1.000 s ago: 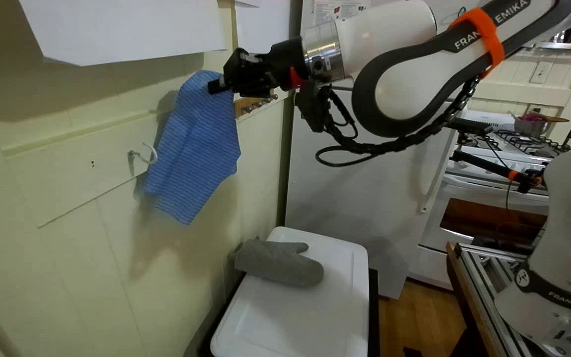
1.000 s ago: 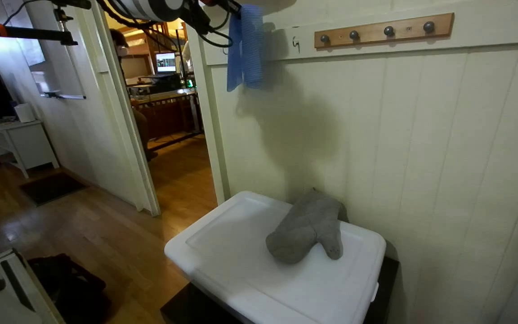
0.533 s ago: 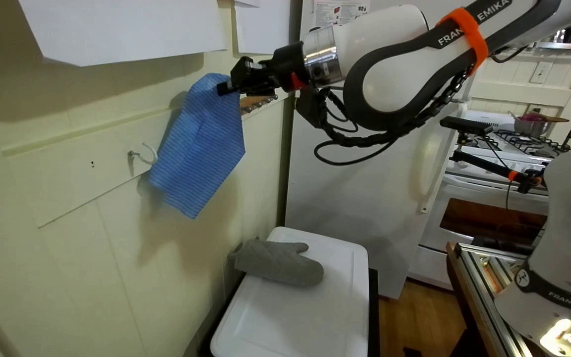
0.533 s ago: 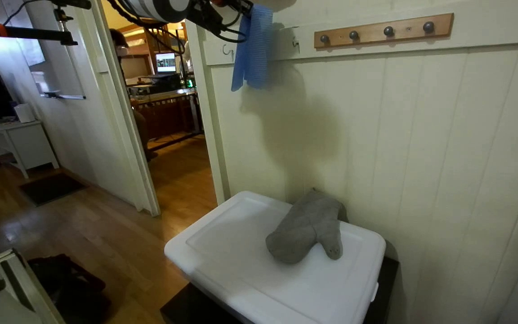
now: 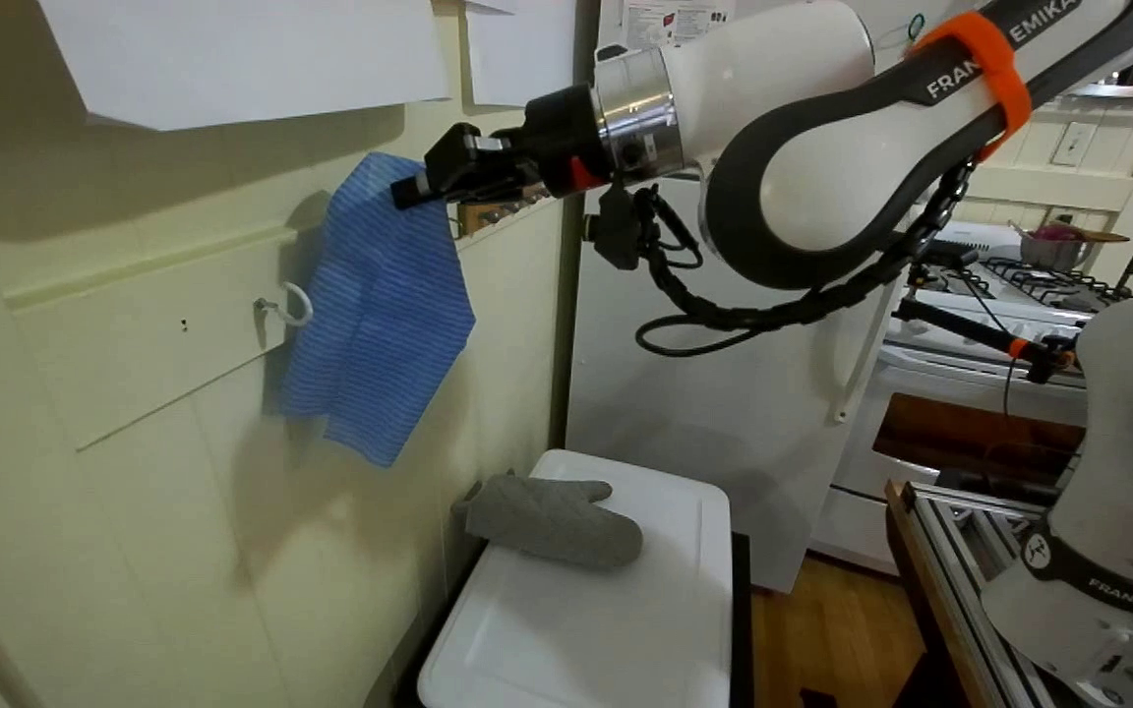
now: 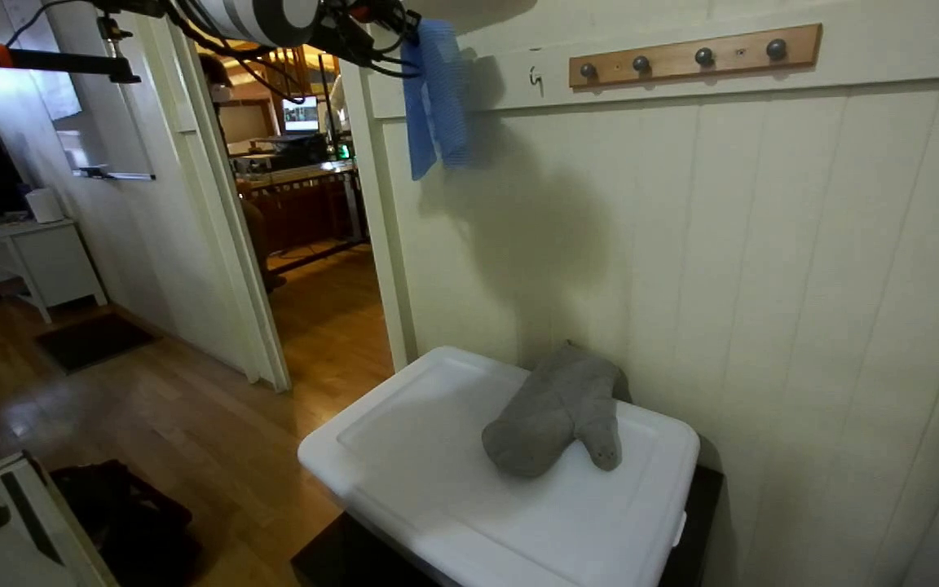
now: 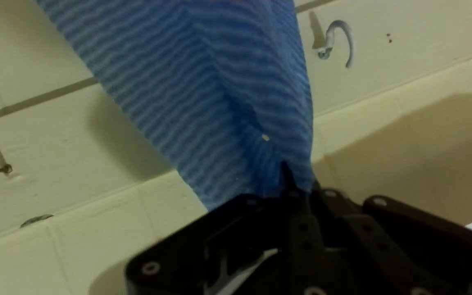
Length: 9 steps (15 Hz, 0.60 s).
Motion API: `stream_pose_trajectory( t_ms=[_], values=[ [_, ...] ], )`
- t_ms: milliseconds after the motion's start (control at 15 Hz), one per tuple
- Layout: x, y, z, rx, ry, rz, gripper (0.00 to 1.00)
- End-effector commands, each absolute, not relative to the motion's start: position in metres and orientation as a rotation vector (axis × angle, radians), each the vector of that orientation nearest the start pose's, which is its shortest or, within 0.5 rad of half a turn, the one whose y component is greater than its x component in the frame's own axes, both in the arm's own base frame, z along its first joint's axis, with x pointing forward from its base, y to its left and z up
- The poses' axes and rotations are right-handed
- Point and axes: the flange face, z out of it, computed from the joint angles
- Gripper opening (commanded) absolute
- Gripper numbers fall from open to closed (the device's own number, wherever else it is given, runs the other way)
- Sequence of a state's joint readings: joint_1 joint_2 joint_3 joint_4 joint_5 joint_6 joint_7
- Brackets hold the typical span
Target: Hang the blue cloth
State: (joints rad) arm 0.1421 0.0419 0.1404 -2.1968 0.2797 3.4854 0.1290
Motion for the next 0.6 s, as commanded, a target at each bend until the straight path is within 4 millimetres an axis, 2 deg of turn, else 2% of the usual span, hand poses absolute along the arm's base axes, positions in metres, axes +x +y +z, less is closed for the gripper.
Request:
stream_pose_trajectory(
  t_ms=[0,200,400,533],
  values=[
    [0.573,0.121,0.512,-2.366,0.144,-1.624,0.0],
    [0.576,0.097,0.508,-2.418,0.134,-1.669,0.0],
    [0.568,0.073,0.511,-2.475,0.125,-1.706,0.0],
    [0.569,0.072,0.511,-2.493,0.101,-1.728,0.0]
  ],
)
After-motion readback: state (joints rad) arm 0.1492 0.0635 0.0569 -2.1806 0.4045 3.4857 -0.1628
